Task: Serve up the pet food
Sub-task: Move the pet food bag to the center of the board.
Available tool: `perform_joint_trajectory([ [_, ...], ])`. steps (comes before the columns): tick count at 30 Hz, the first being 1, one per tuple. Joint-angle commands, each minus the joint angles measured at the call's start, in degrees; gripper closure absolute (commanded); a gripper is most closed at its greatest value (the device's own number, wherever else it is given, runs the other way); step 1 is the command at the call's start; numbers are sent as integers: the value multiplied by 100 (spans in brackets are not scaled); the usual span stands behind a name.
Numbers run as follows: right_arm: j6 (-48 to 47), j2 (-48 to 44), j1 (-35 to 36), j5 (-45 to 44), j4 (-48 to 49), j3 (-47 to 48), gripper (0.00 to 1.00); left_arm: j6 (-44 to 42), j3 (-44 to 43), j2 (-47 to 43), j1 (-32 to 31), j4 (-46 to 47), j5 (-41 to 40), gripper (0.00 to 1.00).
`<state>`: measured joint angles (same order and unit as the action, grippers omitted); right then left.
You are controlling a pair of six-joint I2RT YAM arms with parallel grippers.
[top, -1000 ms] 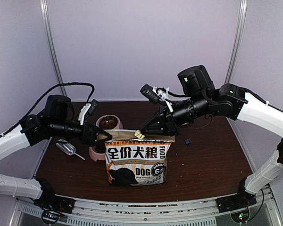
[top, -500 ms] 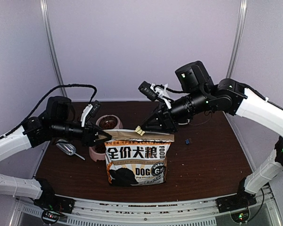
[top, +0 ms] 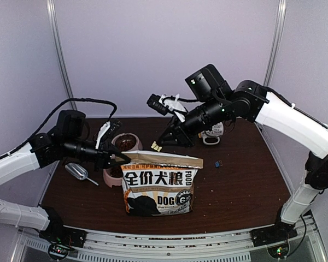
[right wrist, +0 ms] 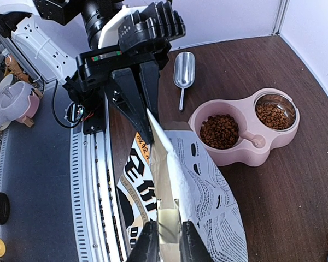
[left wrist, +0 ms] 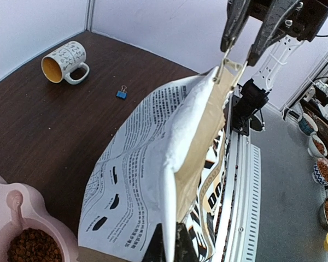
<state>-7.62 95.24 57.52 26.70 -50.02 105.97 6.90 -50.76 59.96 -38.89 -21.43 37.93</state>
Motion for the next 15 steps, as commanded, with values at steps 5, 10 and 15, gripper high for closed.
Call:
perform_joint_trajectory([
  [5, -270, 33, 34, 127, -485, 270, 100, -662, -974, 663, -233, 261, 1355, 100],
  [10, -260, -176, 40, 163, -516, -13, 100, -790, -1581, 1248, -505, 168, 1757, 100],
  [15, -249, -253, 43, 116, -503, -165, 100, -902, -1717, 1411, -628, 78, 1830, 100],
])
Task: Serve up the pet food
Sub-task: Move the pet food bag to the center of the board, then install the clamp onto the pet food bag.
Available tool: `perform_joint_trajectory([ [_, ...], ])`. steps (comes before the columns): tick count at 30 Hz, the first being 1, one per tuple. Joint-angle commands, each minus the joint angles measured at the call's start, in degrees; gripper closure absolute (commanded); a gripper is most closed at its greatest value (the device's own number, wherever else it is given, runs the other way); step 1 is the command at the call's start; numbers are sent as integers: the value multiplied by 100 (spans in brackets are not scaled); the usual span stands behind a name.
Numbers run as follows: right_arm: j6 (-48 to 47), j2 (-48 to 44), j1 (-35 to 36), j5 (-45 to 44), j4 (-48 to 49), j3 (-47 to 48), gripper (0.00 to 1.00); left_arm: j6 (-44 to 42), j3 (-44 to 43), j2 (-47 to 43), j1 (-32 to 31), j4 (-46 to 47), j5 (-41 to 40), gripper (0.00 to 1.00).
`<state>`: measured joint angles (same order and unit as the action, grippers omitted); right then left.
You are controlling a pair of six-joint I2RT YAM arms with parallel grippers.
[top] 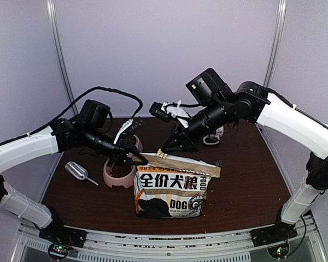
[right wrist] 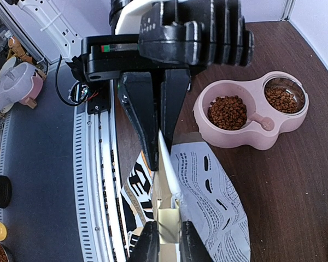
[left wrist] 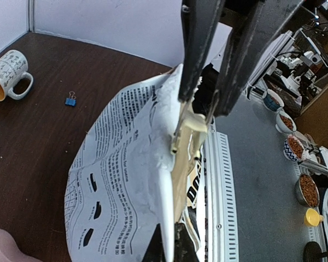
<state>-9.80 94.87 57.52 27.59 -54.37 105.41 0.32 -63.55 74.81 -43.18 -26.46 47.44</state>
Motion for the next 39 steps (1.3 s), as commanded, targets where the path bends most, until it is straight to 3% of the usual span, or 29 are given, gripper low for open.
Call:
perform_joint_trajectory([
  [1, -49, -203, 41, -37, -84, -94, 100, -253, -432, -76, -206, 566, 883, 100],
  [39, -782, 841, 41, -36, -839, 851, 100, -364, -421, -141, -226, 484, 955, 100],
])
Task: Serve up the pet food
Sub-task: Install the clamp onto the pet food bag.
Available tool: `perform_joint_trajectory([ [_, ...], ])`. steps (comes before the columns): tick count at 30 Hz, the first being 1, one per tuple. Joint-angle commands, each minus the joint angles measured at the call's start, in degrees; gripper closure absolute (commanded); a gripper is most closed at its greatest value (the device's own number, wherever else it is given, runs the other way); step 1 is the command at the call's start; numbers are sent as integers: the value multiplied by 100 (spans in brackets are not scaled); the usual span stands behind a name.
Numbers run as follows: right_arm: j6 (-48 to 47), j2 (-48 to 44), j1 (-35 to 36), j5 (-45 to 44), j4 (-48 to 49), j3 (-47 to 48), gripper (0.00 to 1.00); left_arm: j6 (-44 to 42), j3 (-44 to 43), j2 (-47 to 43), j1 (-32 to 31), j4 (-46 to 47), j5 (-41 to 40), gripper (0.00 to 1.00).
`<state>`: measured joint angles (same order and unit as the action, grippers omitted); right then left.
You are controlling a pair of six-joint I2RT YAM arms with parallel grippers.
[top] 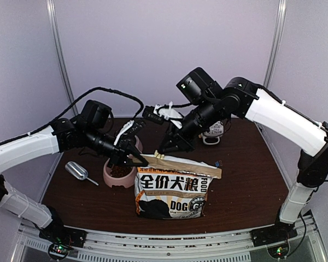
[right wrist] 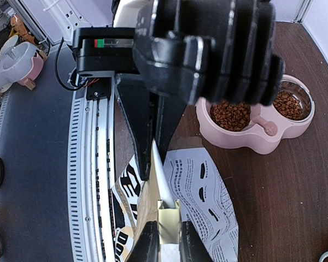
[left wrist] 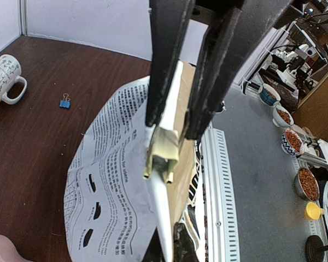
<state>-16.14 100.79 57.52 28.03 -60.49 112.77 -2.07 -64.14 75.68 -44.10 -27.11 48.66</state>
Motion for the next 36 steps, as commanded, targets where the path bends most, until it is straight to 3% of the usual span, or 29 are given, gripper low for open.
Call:
perform_joint_trajectory([
  [1, -167, 281, 43, 9, -264, 140, 100, -135, -370, -236, -134, 549, 814, 100],
  [12, -380, 450, 60, 814, -544, 176, 100, -213, -338, -344, -131, 555, 470, 100],
  [22, -368, 485, 78, 942, -537, -146, 100, 191, 100, -791, -134, 1416, -39, 100],
  [36, -14, 512, 80, 1119, 36, -124, 100, 19, 108, -721, -439, 1500, -641, 100],
])
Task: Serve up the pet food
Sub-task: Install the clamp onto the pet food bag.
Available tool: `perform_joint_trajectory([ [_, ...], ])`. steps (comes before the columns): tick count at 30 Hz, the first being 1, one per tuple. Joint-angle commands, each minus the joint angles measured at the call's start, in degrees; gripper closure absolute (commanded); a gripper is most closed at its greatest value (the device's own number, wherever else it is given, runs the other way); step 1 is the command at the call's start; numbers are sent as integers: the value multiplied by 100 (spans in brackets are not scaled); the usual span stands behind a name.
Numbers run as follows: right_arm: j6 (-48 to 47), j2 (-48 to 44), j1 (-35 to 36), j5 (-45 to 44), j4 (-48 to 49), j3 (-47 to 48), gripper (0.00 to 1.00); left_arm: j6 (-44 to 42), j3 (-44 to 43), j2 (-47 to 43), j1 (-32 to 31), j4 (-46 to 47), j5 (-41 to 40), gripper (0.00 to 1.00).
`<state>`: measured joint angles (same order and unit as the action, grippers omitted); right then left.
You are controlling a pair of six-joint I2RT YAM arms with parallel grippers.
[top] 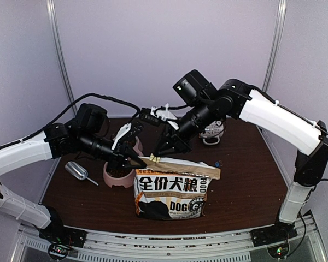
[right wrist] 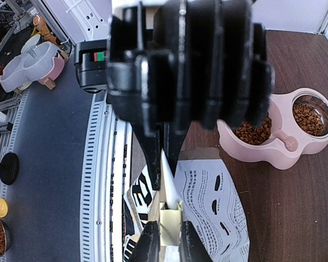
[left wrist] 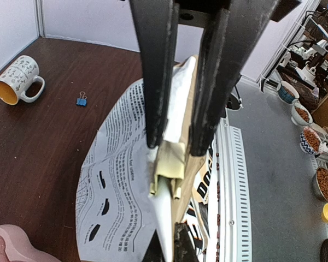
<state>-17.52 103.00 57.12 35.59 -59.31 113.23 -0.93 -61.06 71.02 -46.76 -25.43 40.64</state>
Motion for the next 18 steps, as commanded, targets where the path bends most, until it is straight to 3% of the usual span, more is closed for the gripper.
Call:
perform_joint_trajectory([
  [1, 132, 296, 115, 381, -71, -170, 100, -114, -198, -256, -175, 1332, 120, 100],
  [18, 481, 258, 111, 383, 486, -301, 100, -566, -340, -232, -351, 908, -565, 100],
])
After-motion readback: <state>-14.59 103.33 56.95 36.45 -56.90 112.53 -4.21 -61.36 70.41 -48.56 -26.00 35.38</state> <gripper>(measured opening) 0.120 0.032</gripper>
